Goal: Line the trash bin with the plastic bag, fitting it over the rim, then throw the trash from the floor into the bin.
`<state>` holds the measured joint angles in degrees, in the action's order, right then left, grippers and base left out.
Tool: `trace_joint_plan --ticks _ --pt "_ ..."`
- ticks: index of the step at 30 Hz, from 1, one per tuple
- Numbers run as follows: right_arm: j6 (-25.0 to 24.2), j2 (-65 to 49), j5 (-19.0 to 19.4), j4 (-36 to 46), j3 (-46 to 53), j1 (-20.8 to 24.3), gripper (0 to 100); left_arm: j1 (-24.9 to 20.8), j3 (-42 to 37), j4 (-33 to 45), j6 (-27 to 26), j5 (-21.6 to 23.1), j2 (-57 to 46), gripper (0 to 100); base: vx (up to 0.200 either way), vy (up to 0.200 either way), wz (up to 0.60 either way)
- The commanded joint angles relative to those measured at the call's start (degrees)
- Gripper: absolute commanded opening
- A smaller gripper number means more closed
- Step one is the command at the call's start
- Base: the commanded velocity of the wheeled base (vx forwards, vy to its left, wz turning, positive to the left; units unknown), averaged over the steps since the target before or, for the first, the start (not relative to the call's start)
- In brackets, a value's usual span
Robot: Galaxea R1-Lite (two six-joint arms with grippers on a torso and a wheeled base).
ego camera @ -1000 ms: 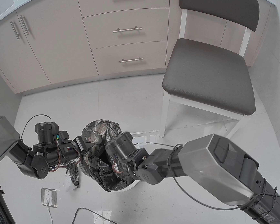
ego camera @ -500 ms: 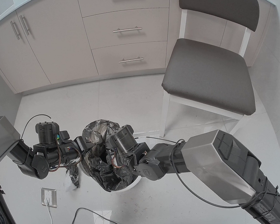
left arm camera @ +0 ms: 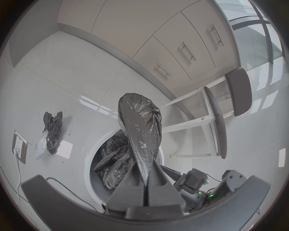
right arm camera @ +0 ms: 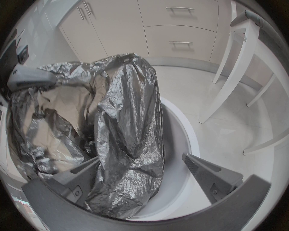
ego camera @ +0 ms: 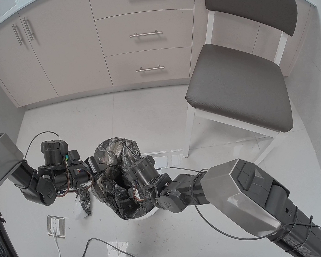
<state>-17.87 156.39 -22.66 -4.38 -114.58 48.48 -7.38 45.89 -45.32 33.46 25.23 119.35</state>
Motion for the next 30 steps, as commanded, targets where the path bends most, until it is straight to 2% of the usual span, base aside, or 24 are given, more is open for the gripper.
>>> trace_joint_plan --ticks 1,14,15,23,30 --pt "0.03 2.51 -0.01 0.07 -0.01 -0.14 100 -0.01 -0.01 -0.03 0.02 -0.1 0.1 0 0.0 0.0 0.0" --pt "0.03 5.41 0.07 1.65 -0.01 -0.49 100 -0.01 -0.18 -0.03 0.02 -0.1 -0.08 0 0.0 0.0 0.0" --pt "0.03 5.33 0.07 1.65 -0.01 -0.49 0 -0.01 -0.18 -0.03 0.02 -0.1 0.01 0 0.0 0.0 0.0" --pt "-0.15 1.99 0.07 2.71 -0.01 -0.49 0 -0.1 -0.36 -0.03 0.11 -0.1 -0.17 0 0.0 0.0 0.0" --pt "-4.72 -1.97 1.48 7.28 -0.01 -0.49 0 -0.27 -0.53 -0.11 0.81 -0.01 0.01 0 0.0 0.0 0.0"
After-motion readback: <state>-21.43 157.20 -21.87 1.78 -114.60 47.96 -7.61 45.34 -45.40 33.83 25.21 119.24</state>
